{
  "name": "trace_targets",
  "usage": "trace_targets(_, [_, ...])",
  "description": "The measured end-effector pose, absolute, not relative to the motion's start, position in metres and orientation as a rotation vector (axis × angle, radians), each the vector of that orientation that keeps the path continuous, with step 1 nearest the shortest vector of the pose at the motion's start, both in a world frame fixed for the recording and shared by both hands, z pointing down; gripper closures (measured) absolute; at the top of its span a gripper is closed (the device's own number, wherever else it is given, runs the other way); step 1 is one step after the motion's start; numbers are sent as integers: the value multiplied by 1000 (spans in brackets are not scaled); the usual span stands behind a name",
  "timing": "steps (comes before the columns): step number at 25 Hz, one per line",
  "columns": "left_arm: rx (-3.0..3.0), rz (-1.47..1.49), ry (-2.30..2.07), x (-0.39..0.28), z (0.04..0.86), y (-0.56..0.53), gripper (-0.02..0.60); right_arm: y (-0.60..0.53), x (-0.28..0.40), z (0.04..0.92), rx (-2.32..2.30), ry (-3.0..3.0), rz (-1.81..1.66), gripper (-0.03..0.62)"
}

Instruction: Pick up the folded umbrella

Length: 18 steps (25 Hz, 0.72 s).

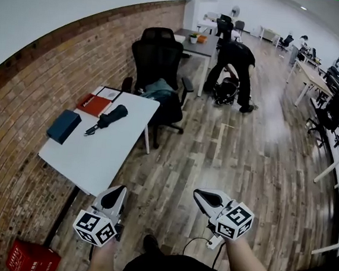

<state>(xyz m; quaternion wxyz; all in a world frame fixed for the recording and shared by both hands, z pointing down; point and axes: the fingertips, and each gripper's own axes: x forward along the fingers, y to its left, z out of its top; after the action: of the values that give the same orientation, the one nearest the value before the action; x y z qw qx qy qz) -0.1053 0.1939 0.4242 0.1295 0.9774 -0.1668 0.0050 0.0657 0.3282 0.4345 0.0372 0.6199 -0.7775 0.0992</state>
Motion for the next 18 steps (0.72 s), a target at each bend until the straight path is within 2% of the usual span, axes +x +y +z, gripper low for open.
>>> trace_targets(9, [2799, 141, -413, -112, 454, 103, 575, 210, 49, 442, 1862, -2445, 439, 592])
trace_targets(18, [2731, 88, -433, -113, 464, 49, 575, 174, 55, 454, 1829, -2397, 512, 592])
